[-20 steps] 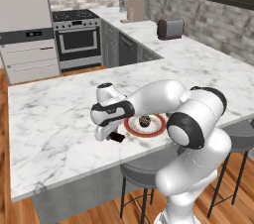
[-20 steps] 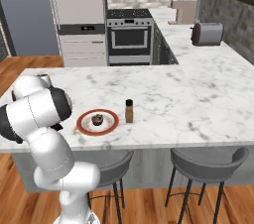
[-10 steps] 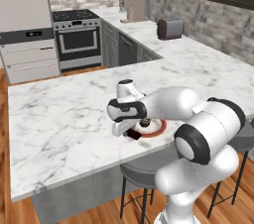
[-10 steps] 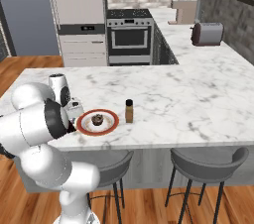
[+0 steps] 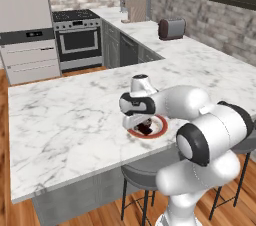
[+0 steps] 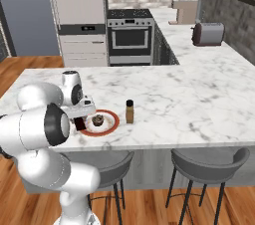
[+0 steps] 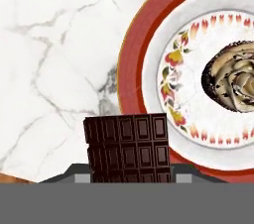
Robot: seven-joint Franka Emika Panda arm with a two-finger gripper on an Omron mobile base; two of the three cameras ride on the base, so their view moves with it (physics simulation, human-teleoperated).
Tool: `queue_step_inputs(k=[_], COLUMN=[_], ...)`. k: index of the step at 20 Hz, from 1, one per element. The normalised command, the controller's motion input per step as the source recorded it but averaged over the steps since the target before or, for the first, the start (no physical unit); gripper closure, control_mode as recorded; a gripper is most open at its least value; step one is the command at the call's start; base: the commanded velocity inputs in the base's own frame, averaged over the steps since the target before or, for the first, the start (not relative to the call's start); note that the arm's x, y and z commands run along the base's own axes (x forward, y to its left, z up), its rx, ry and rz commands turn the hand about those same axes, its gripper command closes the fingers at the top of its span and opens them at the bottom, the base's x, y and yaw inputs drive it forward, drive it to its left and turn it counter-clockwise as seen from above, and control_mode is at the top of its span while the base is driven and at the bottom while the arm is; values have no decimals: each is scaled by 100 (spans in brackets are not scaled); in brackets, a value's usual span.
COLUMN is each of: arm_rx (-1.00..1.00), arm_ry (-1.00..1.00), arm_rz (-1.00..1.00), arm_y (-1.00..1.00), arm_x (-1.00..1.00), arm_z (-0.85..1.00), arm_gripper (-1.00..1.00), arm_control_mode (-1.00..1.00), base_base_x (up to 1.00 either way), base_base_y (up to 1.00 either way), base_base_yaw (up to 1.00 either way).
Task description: Take the cinnamon bottle from the cabinet and place it on the dining table, next to the plate with the cupcake. Then take the chocolate from the dining counter and place it on the cupcake plate.
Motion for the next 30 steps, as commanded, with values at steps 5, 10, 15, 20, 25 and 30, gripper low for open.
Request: queue_step_inputs(k=[5, 10, 15, 20, 25, 30], arm_rx=[0, 0, 0, 0, 0, 0], arm_ry=[0, 0, 0, 0, 0, 0], arm_rz=[-6, -4, -3, -4, -9, -13], arm_y=[-4, 0, 0, 8, 10, -2], arm_x=[42, 41, 30, 4, 0, 0], arm_z=[-7, -7, -10, -12, -13, -13], arm_gripper=[100, 100, 100, 100, 100, 100], arm_control_mode=[-100, -100, -100, -100, -100, -100], base_base_x=[0, 0, 0, 0, 0, 0], base_base_y=[0, 0, 0, 0, 0, 0], base_base_yaw=[0, 0, 0, 0, 0, 0])
